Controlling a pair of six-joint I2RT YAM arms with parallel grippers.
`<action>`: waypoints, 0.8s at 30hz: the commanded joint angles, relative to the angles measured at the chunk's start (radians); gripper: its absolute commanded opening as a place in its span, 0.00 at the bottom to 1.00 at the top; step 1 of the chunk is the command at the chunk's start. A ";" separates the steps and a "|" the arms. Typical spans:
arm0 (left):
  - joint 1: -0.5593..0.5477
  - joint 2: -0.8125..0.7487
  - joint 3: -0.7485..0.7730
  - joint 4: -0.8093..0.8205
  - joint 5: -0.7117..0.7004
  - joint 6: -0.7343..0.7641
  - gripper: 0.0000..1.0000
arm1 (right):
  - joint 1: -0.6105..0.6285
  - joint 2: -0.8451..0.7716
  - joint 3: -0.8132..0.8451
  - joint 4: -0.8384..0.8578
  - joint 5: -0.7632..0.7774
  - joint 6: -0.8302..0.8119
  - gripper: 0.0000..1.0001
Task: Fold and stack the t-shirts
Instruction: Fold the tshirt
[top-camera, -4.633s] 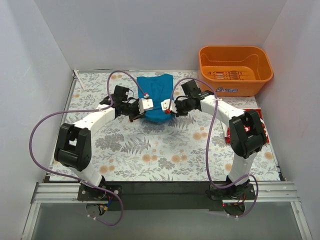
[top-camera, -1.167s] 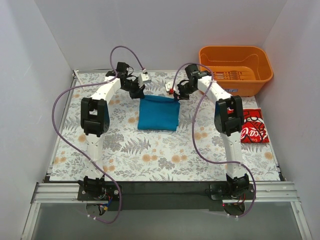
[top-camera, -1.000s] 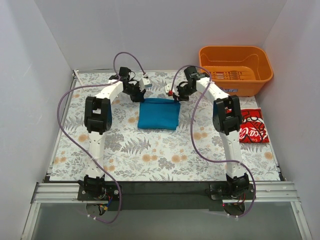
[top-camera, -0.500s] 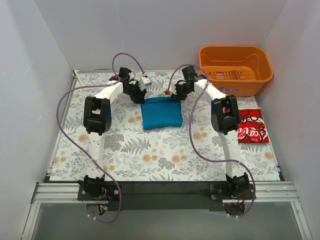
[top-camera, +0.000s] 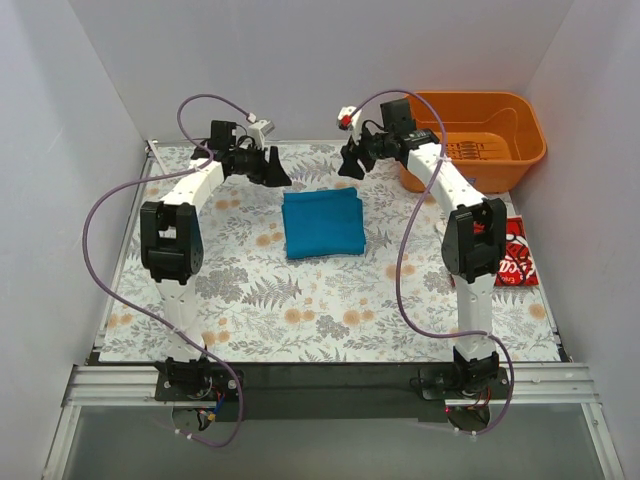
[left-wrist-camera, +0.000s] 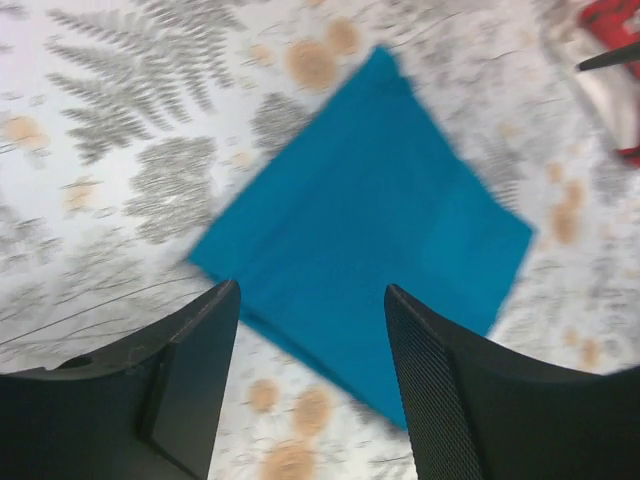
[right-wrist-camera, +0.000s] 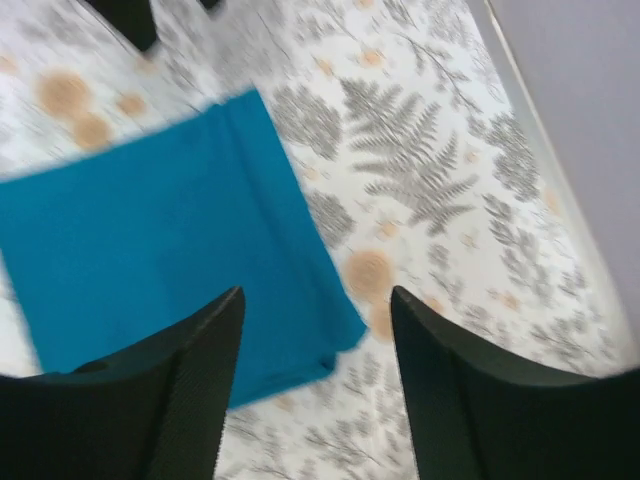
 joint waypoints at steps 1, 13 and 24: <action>-0.047 -0.101 -0.105 0.101 0.176 -0.229 0.56 | 0.001 -0.004 0.004 0.020 -0.209 0.344 0.64; -0.107 -0.068 -0.426 0.319 0.377 -0.677 0.45 | 0.013 0.090 -0.240 0.060 -0.454 0.791 0.42; -0.053 0.052 -0.550 0.312 0.282 -0.762 0.48 | -0.041 0.137 -0.378 0.011 -0.281 0.760 0.42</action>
